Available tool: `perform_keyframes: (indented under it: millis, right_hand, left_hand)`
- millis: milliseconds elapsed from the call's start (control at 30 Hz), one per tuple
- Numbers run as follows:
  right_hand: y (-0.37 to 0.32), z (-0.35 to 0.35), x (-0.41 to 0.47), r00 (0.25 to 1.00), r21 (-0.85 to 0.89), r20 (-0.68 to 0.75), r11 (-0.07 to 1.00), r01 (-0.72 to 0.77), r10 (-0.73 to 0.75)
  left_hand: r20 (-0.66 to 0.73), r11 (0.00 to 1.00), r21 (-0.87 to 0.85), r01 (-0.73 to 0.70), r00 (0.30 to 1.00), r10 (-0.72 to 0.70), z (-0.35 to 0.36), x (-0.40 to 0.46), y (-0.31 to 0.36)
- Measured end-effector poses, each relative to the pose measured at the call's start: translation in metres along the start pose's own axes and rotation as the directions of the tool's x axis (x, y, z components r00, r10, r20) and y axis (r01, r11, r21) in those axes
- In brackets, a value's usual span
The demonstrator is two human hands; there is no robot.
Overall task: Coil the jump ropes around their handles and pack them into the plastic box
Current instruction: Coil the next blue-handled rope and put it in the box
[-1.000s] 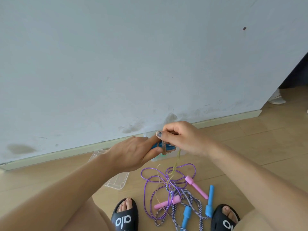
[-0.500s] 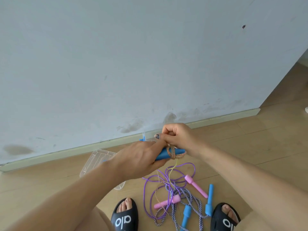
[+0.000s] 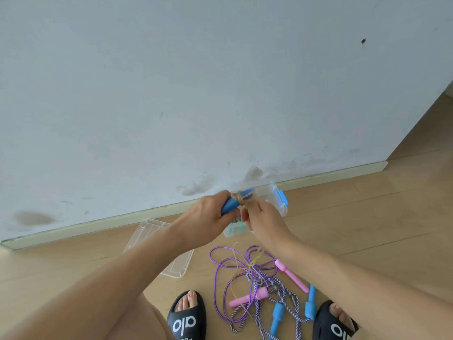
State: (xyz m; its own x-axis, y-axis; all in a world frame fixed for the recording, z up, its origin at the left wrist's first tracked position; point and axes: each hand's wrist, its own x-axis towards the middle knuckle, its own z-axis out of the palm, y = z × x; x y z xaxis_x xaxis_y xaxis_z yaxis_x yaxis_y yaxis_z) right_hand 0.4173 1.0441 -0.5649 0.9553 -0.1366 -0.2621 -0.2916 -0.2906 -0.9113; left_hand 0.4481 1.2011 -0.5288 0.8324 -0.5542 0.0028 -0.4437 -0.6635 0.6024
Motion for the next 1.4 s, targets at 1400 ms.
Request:
perform_keyframes:
  millis: [1400]
  right_hand:
    - [0.012, 0.004, -0.002, 0.987, -0.125, 0.158, 0.992, -0.004, 0.024]
  left_hand:
    - [-0.02, 0.99, 0.091, 0.106, 0.994, -0.104, -0.002, 0.004, -0.002]
